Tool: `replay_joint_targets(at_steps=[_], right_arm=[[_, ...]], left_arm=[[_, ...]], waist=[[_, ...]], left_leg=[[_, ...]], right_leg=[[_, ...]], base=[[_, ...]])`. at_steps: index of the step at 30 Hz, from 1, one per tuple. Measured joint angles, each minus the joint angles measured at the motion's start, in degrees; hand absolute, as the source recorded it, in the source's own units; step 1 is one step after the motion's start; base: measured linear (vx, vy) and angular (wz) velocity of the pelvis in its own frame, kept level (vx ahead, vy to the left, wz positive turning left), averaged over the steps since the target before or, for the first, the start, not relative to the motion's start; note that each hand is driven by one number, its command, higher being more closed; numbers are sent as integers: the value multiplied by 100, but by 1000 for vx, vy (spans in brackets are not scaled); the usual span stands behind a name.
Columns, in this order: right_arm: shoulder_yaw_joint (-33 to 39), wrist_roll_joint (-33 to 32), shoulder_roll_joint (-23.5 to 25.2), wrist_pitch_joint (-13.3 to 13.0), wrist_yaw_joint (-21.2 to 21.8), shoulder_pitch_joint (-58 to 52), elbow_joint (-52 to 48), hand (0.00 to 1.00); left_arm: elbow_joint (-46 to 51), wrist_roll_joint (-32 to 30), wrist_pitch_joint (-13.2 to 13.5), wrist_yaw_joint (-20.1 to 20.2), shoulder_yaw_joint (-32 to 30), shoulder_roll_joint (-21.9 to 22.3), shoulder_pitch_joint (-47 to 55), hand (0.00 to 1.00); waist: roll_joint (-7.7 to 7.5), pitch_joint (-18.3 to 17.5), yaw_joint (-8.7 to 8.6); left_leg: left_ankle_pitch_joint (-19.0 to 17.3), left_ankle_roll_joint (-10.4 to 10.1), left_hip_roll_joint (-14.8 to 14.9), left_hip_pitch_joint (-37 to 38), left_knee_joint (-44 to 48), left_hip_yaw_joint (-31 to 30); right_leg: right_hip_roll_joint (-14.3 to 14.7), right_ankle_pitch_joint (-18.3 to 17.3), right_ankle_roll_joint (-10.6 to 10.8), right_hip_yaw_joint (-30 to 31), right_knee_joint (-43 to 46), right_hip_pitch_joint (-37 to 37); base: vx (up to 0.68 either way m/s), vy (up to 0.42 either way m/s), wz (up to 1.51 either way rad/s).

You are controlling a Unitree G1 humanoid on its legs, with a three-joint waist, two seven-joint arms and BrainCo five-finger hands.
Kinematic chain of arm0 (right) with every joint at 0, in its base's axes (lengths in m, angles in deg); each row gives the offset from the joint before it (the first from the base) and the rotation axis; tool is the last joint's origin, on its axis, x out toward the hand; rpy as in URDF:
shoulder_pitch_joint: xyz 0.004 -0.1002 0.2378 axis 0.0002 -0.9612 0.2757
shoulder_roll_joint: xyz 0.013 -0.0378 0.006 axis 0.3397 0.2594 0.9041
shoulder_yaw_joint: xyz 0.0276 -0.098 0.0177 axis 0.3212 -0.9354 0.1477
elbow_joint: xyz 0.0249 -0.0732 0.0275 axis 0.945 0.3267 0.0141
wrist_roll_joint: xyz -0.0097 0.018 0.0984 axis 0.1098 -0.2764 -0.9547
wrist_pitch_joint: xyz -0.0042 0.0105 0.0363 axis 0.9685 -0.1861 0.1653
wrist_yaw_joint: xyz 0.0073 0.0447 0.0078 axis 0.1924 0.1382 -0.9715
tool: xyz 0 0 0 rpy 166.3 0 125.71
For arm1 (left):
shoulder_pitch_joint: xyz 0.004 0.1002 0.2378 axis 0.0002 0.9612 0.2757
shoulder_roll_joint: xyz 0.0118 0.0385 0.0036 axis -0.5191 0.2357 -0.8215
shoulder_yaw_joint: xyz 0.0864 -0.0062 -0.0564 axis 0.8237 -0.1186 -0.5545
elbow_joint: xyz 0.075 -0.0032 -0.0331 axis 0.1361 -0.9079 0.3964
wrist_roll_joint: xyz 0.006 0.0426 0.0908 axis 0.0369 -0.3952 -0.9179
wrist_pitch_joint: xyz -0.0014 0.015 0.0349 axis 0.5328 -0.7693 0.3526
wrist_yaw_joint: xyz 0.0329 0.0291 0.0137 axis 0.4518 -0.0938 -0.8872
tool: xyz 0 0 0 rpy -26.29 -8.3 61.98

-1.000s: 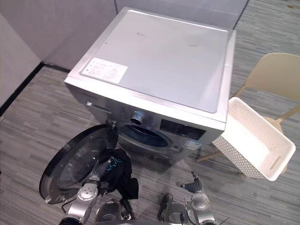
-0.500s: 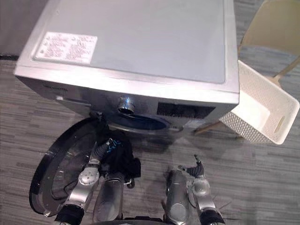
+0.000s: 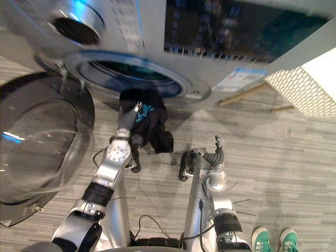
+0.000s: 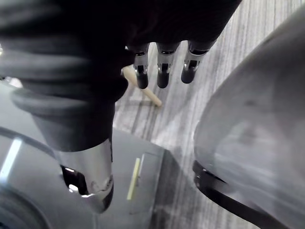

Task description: Pick up the laundry basket with both hands and put the clothes into the washing machine.

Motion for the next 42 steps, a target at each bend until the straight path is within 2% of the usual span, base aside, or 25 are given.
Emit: replay_joint_targets(at_steps=[3,4,6,8,9,10,13,16,21,25,26,29,32,36,39,40,41,42], right_arm=[[1,0,-31,-119,-16,36,-347,0],[1,0,-38,-191,-16,51,-443,0],[7,-6,-40,-274,-17,63,-600,0],[28,-25,-53,-344,-18,159,-743,0],[41,-36,-55,-378,-19,176,-787,0],[80,-54,-53,-437,-19,194,-852,0],[153,-222,-39,-548,-17,216,-875,0],[162,-298,8,-712,9,179,-1054,0],[161,-397,35,-910,14,116,-1138,0],[135,-437,22,-1015,18,56,-1238,0],[130,-444,21,-1088,20,36,-1264,0],[121,-448,-23,-1208,28,-5,-1297,0],[120,-453,-50,-1295,33,-94,-1422,0],[122,-516,-54,-1297,42,-111,-1439,0],[125,-587,-54,-1293,54,-127,-1457,0],[129,-623,-58,-1291,55,-157,-1491,0],[128,-640,-64,-1289,55,-165,-1509,0],[120,-654,-69,-1273,55,-172,-1524,0]], left_arm=[[134,-144,-23,-228,97,-46,-747,100],[166,-208,-29,-351,100,-183,-1120,100],[167,-271,-52,-519,137,-543,-1724,100],[162,-455,-121,-746,148,-1183,-2490,100],[149,-477,-142,-786,148,-1331,-2675,100],[67,-579,-206,-885,159,-1672,-3036,100],[-166,-949,-321,-1180,273,-2239,-4009,100],[-443,-1363,-451,-1420,360,-2562,-4842,100],[-803,-1596,-755,-1840,186,-2667,-5073,100],[-1141,-1901,-1150,-2058,-63,-2709,-5084,100],[-1203,-2098,-1311,-2131,-131,-2742,-5116,100],[-1259,-2533,-1576,-2218,-112,-2830,-5262,100],[-1398,-2689,-1688,-2218,-106,-2914,-5672,100],[-1398,-2541,-1684,-2249,-108,-3112,-6199,100],[-1402,-2157,-1620,-2432,-199,-3222,-6487,100],[-1359,-1802,-1512,-2607,-339,-3231,-6500,100],[-1346,-1576,-1466,-2709,-422,-3238,-6501,0],[-1352,-1179,-1438,-2887,-595,-3244,-6492,0]], waist=[[-2,1,-105],[-4,1,-132],[-9,2,-203],[-28,13,-263],[-30,14,-279],[-41,24,-301],[-161,100,-386],[-213,131,-443],[-214,131,-480],[-215,132,-503],[-215,132,-509],[-215,131,-484],[-215,132,-453],[-214,133,-449],[-210,135,-430],[-210,135,-427],[-210,135,-423],[-210,135,-420]], left_leg=[[-41,7,29,-398,301,-1],[-48,19,73,-524,393,3],[-49,19,113,-691,493,3],[-48,20,222,-891,566,37],[-46,21,242,-950,575,41],[-26,53,293,-1058,602,38],[-21,51,323,-1276,706,-35],[-23,56,360,-1510,760,-66],[-27,61,398,-1680,742,-109],[-27,61,396,-1778,727,-113],[-27,61,396,-1818,726,-129],[-26,61,388,-1884,712,-142],[-25,61,386,-1968,705,-151],[-16,57,385,-1999,590,-147],[53,68,380,-2002,471,-90],[96,64,380,-2002,388,-54],[112,70,380,-2002,346,-31],[134,74,382,-2002,300,-17]], right_leg=[[15,-31,1,120,323,-450],[46,-30,1,150,411,-593],[101,-25,4,202,506,-795],[205,23,34,266,559,-1065],[214,46,18,268,564,-1138],[248,96,-45,260,570,-1247],[305,115,-51,234,626,-1429],[384,132,-25,218,621,-1622],[407,136,-23,122,559,-1736],[407,136,-23,108,538,-1821],[407,136,-23,107,527,-1846],[403,136,-23,89,503,-1898],[401,137,-25,45,487,-1964],[401,185,-50,-6,345,-1975],[400,261,-49,-17,228,-1987],[401,301,-42,-12,153,-2007],[400,324,-50,-10,115,-2019],[401,363,-55,-15,65,-2025]], base=[[-88,-39,-8],[-68,-44,-15],[-68,-59,-15],[-44,-58,-24],[-24,-52,-27],[-5,-39,-15],[21,-45,-10],[47,-20,-8],[56,-27,-4],[49,-26,0],[46,-24,-1],[48,-18,0],[42,-24,-1],[50,-21,-3],[26,-13,0],[0,0,0],[12,-30,-1],[0,0,0]])
